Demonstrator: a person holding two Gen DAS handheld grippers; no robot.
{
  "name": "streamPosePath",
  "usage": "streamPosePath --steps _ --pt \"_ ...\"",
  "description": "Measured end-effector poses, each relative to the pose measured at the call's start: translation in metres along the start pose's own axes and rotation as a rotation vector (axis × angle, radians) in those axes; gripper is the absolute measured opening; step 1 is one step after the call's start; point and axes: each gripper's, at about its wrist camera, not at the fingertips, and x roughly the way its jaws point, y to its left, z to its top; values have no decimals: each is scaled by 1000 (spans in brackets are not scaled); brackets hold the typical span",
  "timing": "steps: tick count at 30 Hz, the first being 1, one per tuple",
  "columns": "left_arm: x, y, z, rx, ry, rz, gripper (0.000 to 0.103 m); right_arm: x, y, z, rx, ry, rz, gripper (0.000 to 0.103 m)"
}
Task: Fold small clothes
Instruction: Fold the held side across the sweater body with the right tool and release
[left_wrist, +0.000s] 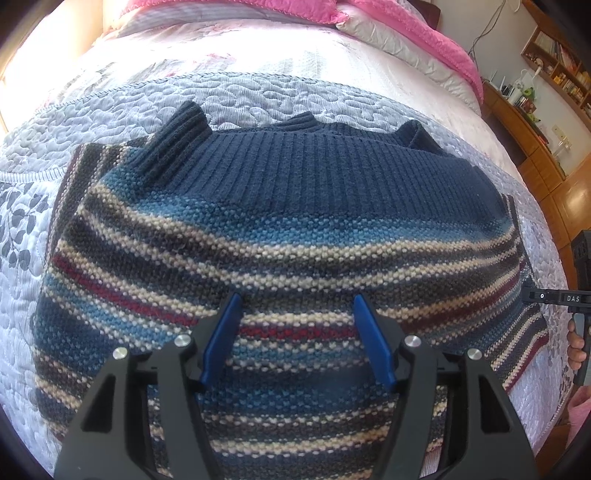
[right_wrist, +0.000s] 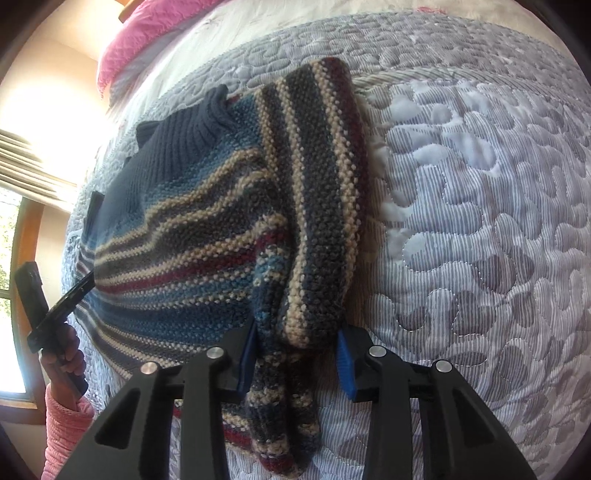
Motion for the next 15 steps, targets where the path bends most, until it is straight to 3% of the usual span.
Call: streamPosePath --steps 11,15 --pt "-2 3 1 -3 9 -21 63 -5 0 -2 42 -12 11 36" --pt "-22 10 1 -34 10 -64 63 -30 23 2 29 -43 87 33"
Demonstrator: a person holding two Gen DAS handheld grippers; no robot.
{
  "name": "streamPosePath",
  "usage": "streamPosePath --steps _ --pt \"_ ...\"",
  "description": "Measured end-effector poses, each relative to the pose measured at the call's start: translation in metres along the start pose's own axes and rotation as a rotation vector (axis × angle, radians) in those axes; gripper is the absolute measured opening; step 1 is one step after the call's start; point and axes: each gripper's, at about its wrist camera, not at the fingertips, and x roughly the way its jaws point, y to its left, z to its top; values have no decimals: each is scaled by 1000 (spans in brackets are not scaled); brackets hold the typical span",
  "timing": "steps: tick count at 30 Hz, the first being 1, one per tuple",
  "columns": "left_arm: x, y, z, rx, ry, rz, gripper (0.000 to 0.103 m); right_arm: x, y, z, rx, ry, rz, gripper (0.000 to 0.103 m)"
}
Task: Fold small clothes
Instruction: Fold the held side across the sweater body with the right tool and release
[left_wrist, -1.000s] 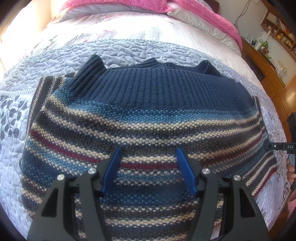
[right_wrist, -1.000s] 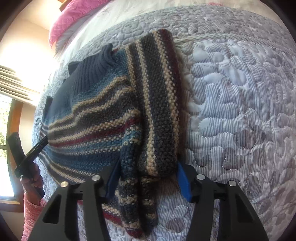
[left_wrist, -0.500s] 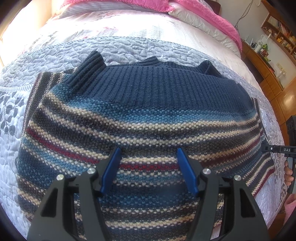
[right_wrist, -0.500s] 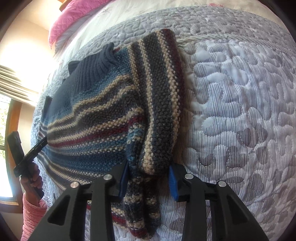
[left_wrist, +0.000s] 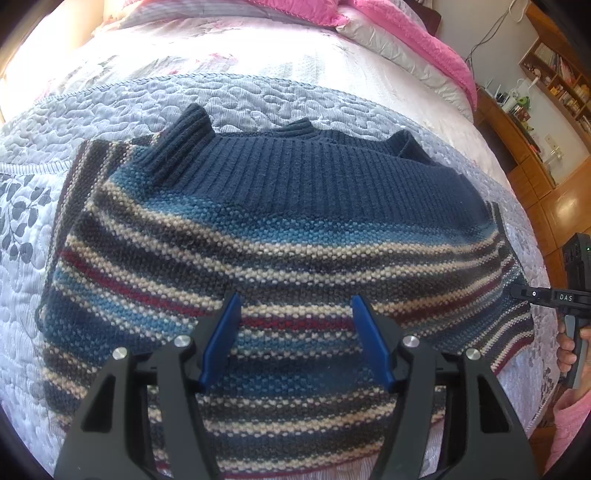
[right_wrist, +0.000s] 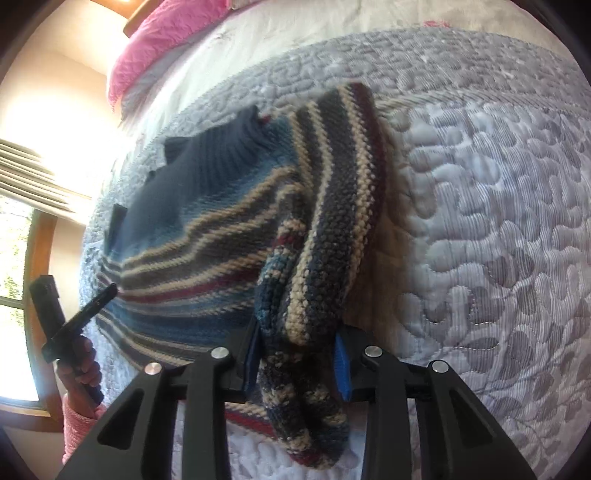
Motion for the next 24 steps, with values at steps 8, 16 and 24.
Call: streamPosePath --steps 8,16,24 --pt "-31 30 -5 -31 -39 7 63 -7 107 18 -144 -6 39 32" --pt "-40 49 -14 -52 -47 4 63 32 195 14 -284 67 66 32" --pt "-45 56 -15 -57 -56 -9 63 80 208 7 -312 136 11 32"
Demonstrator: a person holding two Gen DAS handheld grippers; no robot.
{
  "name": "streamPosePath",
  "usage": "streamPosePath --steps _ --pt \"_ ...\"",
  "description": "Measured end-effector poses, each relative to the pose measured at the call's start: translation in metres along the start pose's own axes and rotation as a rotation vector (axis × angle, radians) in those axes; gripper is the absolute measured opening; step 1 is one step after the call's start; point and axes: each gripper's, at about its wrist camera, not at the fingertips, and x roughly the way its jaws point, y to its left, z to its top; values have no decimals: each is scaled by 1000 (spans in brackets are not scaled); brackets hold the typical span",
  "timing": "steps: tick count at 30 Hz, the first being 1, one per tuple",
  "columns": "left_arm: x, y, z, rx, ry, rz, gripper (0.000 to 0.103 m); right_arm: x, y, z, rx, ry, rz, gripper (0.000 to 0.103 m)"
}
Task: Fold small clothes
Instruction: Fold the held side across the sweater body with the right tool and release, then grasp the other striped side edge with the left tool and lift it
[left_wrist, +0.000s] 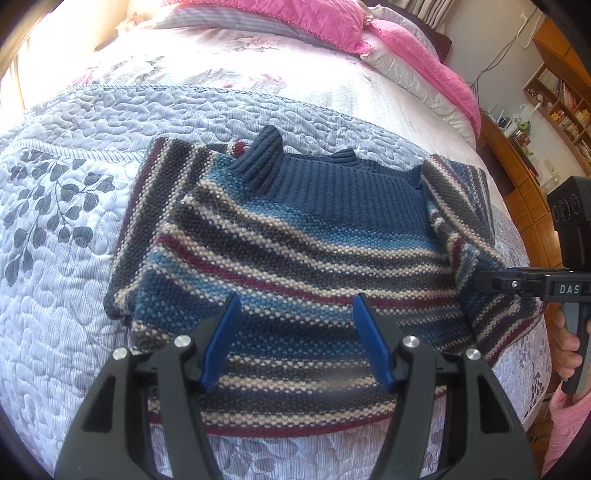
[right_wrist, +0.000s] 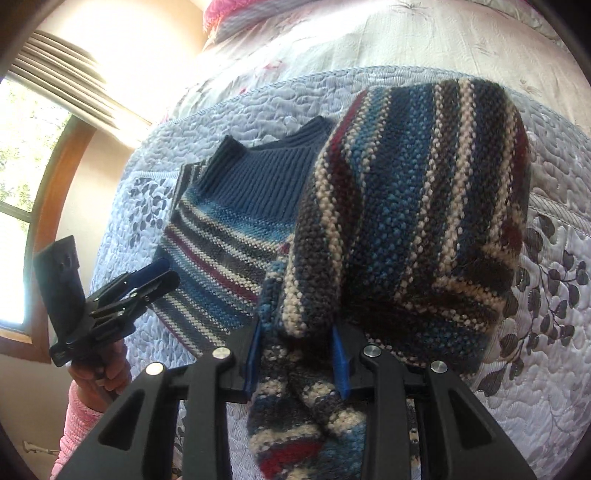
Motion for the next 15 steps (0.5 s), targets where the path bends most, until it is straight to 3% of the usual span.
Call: streamPosePath --steps 5,8,15 --pt "0 1 2 -6 -1 -3 63 20 -1 -5 -16 28 -25 34" --pt "1 -1 3 -8 3 -7 63 19 -3 -4 0 42 28 46" --pt "-3 -14 7 -21 3 -59 63 -28 0 -7 16 -11 107 49"
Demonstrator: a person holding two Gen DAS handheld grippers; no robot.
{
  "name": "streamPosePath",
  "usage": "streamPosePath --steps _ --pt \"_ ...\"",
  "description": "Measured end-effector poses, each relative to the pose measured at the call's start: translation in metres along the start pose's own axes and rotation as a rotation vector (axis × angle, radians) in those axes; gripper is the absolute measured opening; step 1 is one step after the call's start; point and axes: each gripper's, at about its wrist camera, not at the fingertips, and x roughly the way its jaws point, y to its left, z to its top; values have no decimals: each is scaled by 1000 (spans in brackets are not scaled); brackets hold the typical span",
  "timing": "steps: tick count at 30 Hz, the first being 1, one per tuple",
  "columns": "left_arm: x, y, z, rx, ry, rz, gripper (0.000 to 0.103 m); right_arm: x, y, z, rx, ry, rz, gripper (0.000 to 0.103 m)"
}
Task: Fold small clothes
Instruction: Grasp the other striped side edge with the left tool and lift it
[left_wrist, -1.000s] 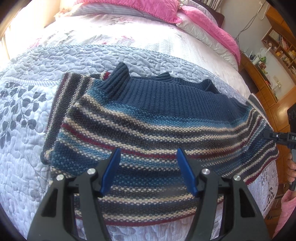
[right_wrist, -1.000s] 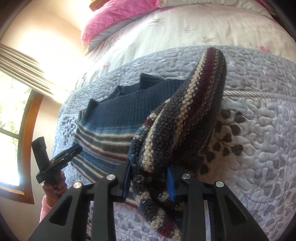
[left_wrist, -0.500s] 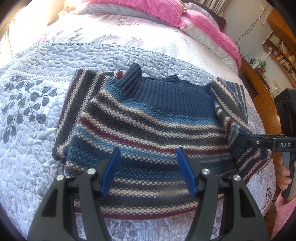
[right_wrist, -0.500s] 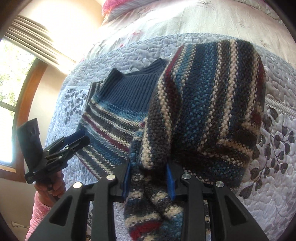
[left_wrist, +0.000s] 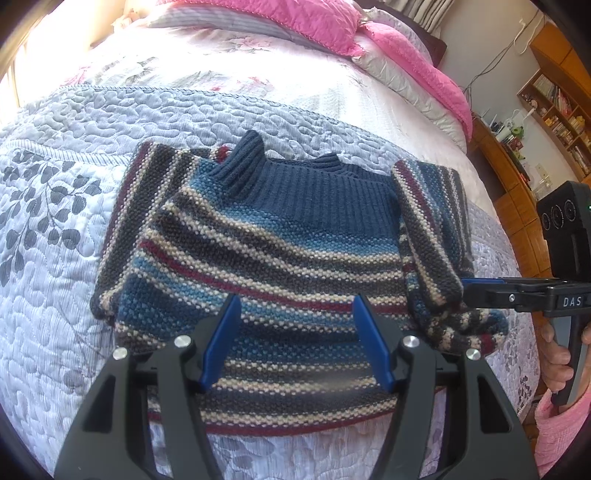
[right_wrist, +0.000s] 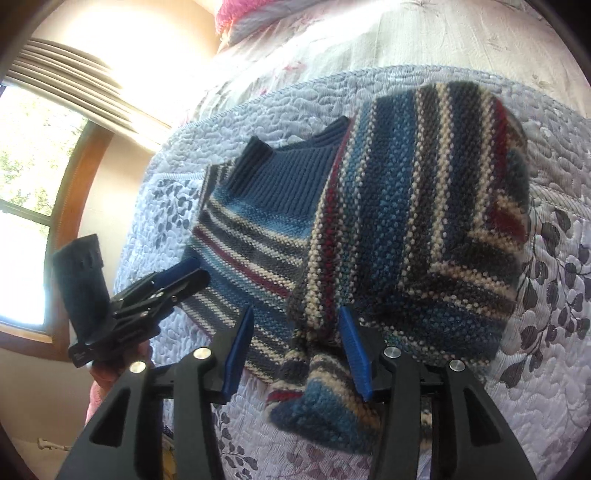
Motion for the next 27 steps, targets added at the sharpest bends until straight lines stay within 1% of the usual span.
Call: streamPosePath --steps 1,2,5,7,9,12,14,16,19,21,23,27 --pt "0 -4 1 -6 2 -18 63 -11 -2 -3 2 -14 1 49" --pt "0 -8 2 -9 3 -35 63 -23 -5 -7 2 -28 -15 49" --pt "6 -29 8 3 18 -83 64 -52 -24 -22 8 -70 -117 49" --pt "18 -45 11 5 53 -122 65 -62 -45 -34 26 -85 -195 49" --pt "35 -57 14 -11 92 -159 65 -64 -72 -47 66 -68 -224 49" --pt "61 -69 16 -48 141 -201 64 -60 -107 -66 121 -35 -215 49" --pt "71 -73 18 -66 148 -222 62 -54 -121 -74 141 -30 -211 49" --pt "78 -78 22 -80 156 -246 61 -49 -133 -81 159 -26 -187 49" --pt "87 -87 24 -82 169 -255 59 -45 -149 -89 176 -23 -170 49" --pt "94 -94 25 -69 182 -242 59 -42 -157 -91 184 -18 -161 49" --pt "101 -97 25 -58 188 -228 60 -38 -160 -92 185 -15 -161 49" --pt "111 -100 25 -83 196 -240 60 -32 -159 -93 175 -7 -164 49"
